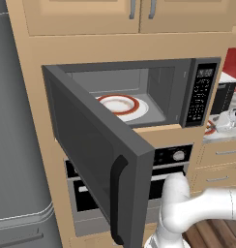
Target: Pick the fish from the counter and place it in the microwave. Then turn on the microwave.
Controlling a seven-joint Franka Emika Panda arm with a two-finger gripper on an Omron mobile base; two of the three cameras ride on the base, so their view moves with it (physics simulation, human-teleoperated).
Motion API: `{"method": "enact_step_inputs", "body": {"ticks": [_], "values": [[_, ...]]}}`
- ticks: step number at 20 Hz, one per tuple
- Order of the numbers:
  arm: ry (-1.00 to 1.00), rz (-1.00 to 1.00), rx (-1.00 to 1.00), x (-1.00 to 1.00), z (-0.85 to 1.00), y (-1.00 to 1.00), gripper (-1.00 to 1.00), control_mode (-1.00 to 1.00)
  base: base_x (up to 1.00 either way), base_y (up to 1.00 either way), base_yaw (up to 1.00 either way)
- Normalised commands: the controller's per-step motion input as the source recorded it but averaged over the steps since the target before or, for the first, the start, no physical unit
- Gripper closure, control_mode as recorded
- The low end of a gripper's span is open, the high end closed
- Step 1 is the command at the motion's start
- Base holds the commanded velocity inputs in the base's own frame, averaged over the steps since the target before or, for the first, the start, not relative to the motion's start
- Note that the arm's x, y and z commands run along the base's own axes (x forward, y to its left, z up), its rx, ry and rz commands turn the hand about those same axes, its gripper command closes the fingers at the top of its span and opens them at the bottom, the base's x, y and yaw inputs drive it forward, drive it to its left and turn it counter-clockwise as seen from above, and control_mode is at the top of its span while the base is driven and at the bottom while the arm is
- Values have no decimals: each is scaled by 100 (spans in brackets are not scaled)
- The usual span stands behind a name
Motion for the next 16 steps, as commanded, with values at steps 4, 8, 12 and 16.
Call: {"method": "enact_step_inputs", "body": {"ticks": [4,8,12,16], "values": [[0,-2,0,15,-11,-6,-100,-100,0,0,0],[0,-2,0,14,-14,-8,-100,-100,0,0,0],[0,-2,0,14,-14,-8,-100,-100,0,0,0],[1,-1,0,16,-13,-6,-100,-100,0,0,0]]}}
